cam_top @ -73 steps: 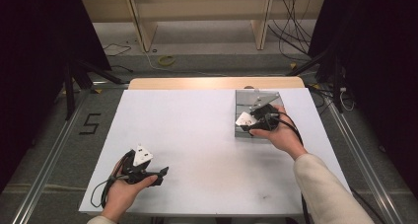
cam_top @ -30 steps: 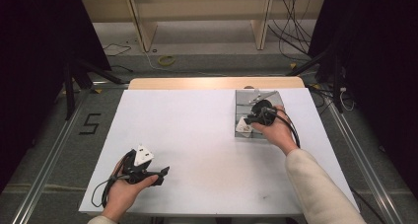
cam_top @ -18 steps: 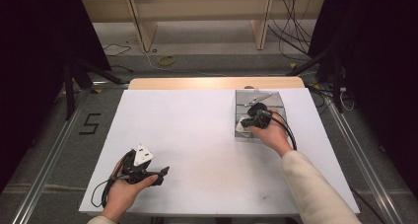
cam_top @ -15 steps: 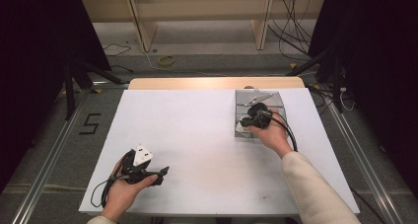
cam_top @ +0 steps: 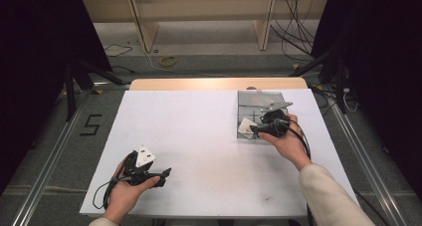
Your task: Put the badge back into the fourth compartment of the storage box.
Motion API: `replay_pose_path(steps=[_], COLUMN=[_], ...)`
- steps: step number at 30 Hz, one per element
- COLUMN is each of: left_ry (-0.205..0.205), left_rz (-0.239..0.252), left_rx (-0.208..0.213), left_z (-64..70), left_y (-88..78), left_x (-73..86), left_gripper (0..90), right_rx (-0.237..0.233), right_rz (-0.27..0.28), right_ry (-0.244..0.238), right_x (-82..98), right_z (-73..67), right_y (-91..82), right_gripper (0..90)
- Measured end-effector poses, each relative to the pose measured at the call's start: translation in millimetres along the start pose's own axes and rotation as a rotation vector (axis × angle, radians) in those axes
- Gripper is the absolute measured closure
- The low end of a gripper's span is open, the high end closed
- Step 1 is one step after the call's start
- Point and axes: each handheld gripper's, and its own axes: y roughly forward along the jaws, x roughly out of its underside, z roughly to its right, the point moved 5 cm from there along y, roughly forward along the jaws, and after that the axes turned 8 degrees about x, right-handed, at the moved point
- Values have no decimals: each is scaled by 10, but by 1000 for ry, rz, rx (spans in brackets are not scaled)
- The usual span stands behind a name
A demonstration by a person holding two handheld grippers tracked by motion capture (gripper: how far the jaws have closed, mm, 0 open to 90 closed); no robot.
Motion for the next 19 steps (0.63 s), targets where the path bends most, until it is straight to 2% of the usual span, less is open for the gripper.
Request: replay_pose_path(steps=[2,3,4,6,7,9,10,11,12,13,17,19], left_ry=[0,-4,-4,-3,-3,3,4,5,5,8,7,3], left_rz=[0,3,2,2,1,-2,1,0,0,-1,-3,0], left_rx=[0,0,0,0,1,6,6,6,5,5,9,9], left_z=[0,1,-3,-6,-5,-1,1,1,1,0,15,19], left_y=[0,0,-4,-4,-4,-5,-2,0,2,3,8,13], left_x=[0,1,6,7,9,11,12,13,13,12,10,5], left_gripper=[190,190,189,189,189,188,188,188,188,188,189,188], right_rx=[-12,-12,-31,-39,-64,-73,-87,-87,-94,-94,-92,-95], right_rz=[17,17,28,35,48,55,66,66,85,85,98,94], right_ry=[13,13,25,25,23,21,18,18,32,32,40,38], right_x=[35,35,86,119,199,246,359,359,476,476,759,808], right_z=[2,2,-11,-17,-36,-47,-61,-61,-62,-62,-79,-87], right_y=[-54,-54,-113,-148,-233,-281,-383,-383,-485,-485,-703,-739], right_gripper=[334,334,280,267,225,218,204,204,193,193,178,176])
